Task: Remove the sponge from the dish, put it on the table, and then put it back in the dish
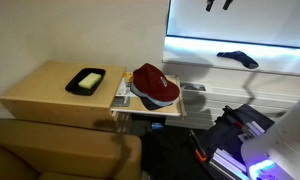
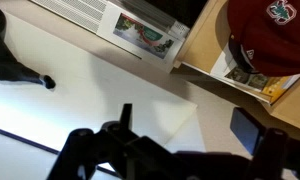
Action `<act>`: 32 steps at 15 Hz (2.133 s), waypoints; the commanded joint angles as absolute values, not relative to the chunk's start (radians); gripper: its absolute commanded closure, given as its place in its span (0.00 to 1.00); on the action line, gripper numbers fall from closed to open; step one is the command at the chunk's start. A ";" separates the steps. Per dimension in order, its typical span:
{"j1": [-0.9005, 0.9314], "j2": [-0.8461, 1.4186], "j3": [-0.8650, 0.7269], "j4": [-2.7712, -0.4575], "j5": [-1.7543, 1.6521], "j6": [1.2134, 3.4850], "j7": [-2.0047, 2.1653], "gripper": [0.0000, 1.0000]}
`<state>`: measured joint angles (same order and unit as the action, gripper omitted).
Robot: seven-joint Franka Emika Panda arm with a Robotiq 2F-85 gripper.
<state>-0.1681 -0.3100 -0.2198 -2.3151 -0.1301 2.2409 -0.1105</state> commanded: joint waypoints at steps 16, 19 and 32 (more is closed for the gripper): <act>-0.066 -0.309 -0.099 -2.459 -0.167 2.249 -0.200 0.00; 0.035 -0.310 -0.039 -2.468 -0.088 2.240 -0.245 0.00; 0.273 -0.162 0.072 -2.388 0.198 2.292 -0.449 0.00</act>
<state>0.1973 -0.2605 0.0165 -2.4414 0.0950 2.2481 -0.3874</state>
